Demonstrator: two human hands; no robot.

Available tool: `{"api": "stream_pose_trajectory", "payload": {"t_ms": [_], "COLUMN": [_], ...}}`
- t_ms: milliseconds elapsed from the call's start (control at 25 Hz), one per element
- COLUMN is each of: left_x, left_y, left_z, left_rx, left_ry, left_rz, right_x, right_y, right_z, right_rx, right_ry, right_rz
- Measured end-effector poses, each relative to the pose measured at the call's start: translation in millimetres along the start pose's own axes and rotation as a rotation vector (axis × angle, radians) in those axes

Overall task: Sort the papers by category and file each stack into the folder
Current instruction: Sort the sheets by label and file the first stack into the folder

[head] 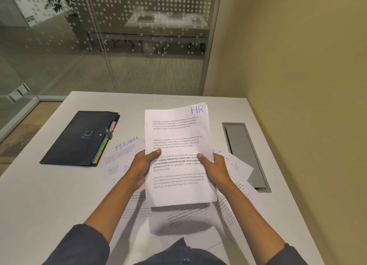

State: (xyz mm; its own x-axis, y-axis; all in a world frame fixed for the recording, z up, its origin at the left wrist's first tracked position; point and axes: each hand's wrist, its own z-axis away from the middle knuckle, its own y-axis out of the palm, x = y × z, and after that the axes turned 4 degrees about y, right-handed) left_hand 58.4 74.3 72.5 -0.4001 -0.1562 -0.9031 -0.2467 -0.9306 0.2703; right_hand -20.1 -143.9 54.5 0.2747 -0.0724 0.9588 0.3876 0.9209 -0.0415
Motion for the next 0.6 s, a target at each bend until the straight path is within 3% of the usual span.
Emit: {"api": "stream_pose_trajectory", "payload": {"t_ms": [240, 600], "left_x": [12.6, 6.0], "left_y": [3.8, 8.4], "left_z": [25.0, 29.9], "left_rx": [0.108, 0.087], "left_ry": [0.041, 0.110], "left_rz": [-0.158, -0.214], "right_x": [18.1, 20.5], "right_y": [-18.6, -22.7], "right_z": [-9.1, -2.3], "right_rx": [-0.206, -0.167], "right_ry": [0.047, -0.004], "right_rz": [-0.135, -0.126]}}
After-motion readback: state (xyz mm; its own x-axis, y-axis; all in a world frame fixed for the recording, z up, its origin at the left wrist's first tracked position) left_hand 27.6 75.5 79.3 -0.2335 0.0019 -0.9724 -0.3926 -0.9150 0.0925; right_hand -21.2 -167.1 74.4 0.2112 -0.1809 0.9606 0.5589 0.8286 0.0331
